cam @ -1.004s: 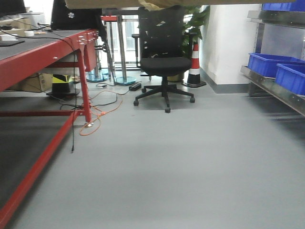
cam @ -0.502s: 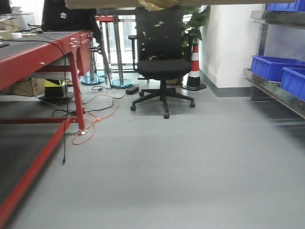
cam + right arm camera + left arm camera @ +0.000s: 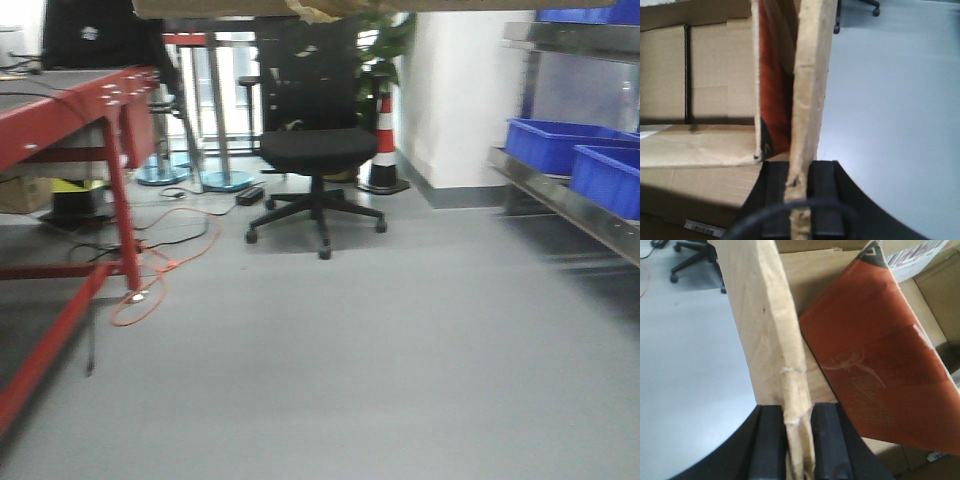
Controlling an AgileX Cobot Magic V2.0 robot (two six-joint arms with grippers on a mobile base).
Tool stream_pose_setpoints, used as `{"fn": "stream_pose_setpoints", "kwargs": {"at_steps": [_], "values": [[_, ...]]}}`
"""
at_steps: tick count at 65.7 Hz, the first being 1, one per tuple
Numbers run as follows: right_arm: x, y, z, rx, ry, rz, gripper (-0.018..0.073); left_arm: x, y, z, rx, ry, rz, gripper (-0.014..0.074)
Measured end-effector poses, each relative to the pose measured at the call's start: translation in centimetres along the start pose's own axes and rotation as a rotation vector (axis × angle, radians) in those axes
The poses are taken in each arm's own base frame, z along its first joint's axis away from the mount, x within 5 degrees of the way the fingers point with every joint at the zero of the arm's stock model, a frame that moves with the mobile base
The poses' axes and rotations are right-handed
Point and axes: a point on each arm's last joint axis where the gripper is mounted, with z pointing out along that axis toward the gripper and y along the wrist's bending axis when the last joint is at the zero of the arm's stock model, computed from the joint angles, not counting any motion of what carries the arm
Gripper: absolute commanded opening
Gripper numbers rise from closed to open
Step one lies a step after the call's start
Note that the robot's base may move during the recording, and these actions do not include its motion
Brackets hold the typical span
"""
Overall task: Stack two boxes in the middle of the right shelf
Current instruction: 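Carry the lifted boxes with both grippers while driving to the shelf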
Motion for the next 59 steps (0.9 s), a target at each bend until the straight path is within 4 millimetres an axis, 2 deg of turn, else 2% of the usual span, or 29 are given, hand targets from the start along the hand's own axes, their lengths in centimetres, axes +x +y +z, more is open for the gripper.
{"fn": "stream_pose_setpoints", "kwargs": {"at_steps": [59], "values": [[0.00,0.00,0.00,0.000,0.000,-0.001,-0.0151,-0.02,0.00,0.00,0.000,-0.002,0.000,-0.0111]]}}
